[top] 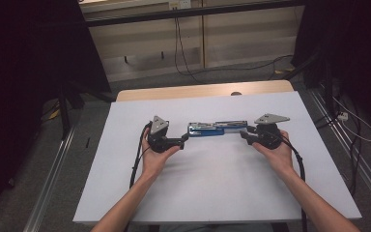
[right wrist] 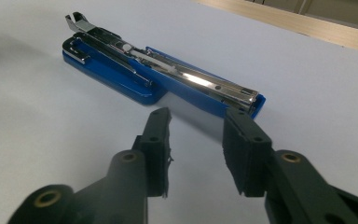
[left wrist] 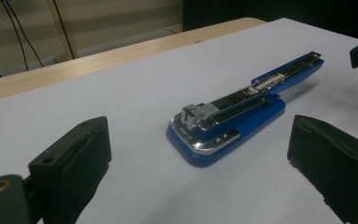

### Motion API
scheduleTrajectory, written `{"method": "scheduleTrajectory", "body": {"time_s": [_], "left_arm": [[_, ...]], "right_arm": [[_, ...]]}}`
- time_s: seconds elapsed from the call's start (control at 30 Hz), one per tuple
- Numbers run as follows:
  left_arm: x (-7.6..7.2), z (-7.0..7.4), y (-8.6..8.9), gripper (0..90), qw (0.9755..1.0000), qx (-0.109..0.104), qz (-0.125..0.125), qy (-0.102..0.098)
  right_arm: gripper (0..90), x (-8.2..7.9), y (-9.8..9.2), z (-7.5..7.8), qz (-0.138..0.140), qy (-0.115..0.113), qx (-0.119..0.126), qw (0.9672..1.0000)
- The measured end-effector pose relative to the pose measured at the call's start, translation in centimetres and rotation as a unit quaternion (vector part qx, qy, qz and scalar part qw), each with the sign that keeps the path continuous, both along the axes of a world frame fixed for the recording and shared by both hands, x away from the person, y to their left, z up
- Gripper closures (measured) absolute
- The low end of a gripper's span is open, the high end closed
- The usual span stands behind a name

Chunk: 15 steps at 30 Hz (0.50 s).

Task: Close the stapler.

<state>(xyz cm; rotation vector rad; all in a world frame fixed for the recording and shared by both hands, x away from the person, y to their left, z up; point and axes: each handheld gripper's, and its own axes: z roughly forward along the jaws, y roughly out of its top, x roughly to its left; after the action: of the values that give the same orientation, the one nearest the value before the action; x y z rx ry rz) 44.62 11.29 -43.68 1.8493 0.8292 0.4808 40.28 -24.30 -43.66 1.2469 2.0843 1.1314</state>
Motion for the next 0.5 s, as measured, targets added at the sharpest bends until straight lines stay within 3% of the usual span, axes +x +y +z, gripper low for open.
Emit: {"method": "scheduleTrajectory", "body": {"time_s": [0.17,0.33,0.5], "left_arm": [[0.05,-0.57,-0.39,8.7,0.9998,0.013,-0.01,0.01],[-0.02,-0.55,-0.63,13.5,0.9998,0.008,-0.017,0.01],[0.03,-0.7,-0.89,21.9,0.9995,0.008,-0.03,0.01]], "right_arm": [[77.0,0.05,-0.19,-0.06,0.002,0.002,-0.004,1.0],[88.0,0.04,-0.29,-0.2,0.002,0.005,-0.007,1.0],[90.0,0.11,-0.08,-0.35,0.012,0.008,-0.007,0.9999]]}}
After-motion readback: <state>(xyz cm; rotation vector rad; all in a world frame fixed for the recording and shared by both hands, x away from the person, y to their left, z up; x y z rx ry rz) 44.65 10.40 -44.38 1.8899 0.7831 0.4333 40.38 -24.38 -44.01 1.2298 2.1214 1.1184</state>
